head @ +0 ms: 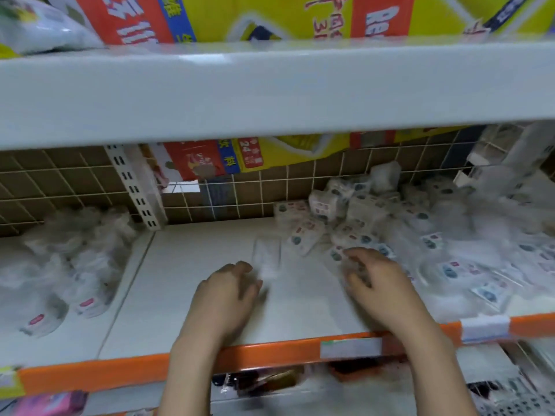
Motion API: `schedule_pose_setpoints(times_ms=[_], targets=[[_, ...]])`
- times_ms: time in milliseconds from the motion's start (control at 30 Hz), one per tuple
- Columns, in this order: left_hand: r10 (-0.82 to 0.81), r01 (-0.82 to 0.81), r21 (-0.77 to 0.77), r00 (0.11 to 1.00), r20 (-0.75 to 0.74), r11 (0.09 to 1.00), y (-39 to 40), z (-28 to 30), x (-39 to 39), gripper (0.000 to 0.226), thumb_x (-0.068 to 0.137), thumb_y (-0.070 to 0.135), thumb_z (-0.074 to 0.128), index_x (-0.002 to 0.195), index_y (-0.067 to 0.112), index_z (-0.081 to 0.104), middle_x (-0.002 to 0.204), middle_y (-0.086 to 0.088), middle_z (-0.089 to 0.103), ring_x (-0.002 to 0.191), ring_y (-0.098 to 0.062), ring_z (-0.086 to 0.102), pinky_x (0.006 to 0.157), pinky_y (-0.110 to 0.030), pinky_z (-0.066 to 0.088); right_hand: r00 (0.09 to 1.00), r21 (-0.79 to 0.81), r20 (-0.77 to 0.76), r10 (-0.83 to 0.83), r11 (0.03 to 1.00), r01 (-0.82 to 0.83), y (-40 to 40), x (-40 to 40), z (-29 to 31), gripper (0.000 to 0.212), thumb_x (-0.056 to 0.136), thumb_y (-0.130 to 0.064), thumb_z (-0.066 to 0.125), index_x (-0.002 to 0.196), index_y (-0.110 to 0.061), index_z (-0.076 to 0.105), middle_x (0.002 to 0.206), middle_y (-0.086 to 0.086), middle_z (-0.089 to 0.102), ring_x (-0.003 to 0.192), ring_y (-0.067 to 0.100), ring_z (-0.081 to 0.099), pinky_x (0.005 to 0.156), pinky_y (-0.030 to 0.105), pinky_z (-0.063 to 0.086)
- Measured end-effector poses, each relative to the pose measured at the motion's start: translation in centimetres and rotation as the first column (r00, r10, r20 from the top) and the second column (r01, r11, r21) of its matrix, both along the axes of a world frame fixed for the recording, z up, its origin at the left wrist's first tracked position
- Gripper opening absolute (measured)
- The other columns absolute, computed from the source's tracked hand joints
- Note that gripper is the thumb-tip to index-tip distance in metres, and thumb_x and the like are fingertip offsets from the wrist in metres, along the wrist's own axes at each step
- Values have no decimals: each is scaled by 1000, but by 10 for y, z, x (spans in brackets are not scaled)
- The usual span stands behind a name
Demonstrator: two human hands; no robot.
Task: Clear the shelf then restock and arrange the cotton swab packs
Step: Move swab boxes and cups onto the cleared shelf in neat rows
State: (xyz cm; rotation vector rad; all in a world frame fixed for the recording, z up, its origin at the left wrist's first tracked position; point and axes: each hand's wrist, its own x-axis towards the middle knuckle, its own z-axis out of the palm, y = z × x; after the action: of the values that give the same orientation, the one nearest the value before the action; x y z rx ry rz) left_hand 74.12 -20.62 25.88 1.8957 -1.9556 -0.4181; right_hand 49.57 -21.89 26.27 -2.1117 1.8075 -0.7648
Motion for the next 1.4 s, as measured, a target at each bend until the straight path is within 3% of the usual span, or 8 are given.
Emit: schedule_pose_setpoints(times_ms=[100, 233, 467, 633, 800, 1033, 1233, 1400], targets=[[-38, 38, -30, 999, -18, 999, 1, -6, -54, 38, 91, 38, 52, 126, 24, 54, 123, -1, 58, 108, -23, 57, 89, -32, 45, 997, -77, 5, -78, 994, 79, 3, -52, 7, 30, 88, -14, 60, 117, -10, 62, 114, 12, 63, 101, 28, 59, 77, 24, 38], [-83, 81, -59, 996, -37, 995, 7, -13, -98, 37, 90, 41, 49, 121, 23, 58, 119, 1, 59, 108, -20, 57, 88, -32, 45, 992, -120, 42, -116, 985, 120, 5, -96, 6, 31, 89, -15, 59, 119, -11, 61, 117, 8, 62, 104, 23, 57, 76, 19, 33], [-24, 23, -34, 1000, -12, 999, 17, -23, -101, 69, 73, 62, 24, 113, 21, 62, 111, 0, 62, 100, -23, 61, 82, -35, 49, 998, -93, 57, -33, 995, 38, 4, -102, -12, 35, 89, -16, 59, 124, -11, 57, 123, 8, 57, 113, 24, 52, 81, 15, 29], [50, -51, -14, 999, -3, 999, 9, -21, -89, 54, 77, 50, 38, 116, 21, 62, 115, -2, 62, 98, -26, 61, 80, -33, 48, 999, -104, 46, 4, 995, 1, -4, -92, -11, 35, 89, -15, 59, 123, -12, 57, 121, 7, 57, 112, 23, 52, 83, 23, 35], [86, -86, -12, 996, -25, 996, -3, -22, -81, 48, 80, 46, 44, 116, 21, 62, 117, -5, 62, 96, -30, 62, 79, -34, 49, 998, -135, 59, 5, 991, 3, -11, -91, -12, 36, 87, -11, 62, 123, -10, 58, 120, 9, 58, 110, 24, 53, 80, 13, 29], [86, -86, 26, 996, 20, 996, -7, -30, -94, 54, 74, 50, 38, 113, 21, 62, 111, -6, 64, 100, -30, 60, 79, -34, 48, 995, -191, 83, 48, 981, -32, -21, -99, -20, 35, 86, -10, 63, 121, -9, 58, 118, 9, 58, 108, 23, 55, 85, 18, 35], [140, -136, -132, 990, 21, 982, -16, -27, -125, 71, 68, 57, 26, 108, 16, 67, 107, -9, 68, 102, -35, 57, 82, -40, 47, 990, -275, 111, 88, 960, -55, -33, -130, -19, 37, 87, -27, 50, 119, -9, 59, 114, 6, 59, 104, 18, 54, 89, 17, 37], [178, -172, -250, 984, 0, 953, -20, -22, -175, 57, 77, 51, 35, 100, 12, 69, 102, -10, 68, 97, -39, 58, 79, -45, 50, 984, -285, 84, 154, 950, -124, -47, -181, -12, 40, 88, -33, 42, 118, -11, 58, 115, 4, 58, 104, 18, 54, 89, 26, 43]])
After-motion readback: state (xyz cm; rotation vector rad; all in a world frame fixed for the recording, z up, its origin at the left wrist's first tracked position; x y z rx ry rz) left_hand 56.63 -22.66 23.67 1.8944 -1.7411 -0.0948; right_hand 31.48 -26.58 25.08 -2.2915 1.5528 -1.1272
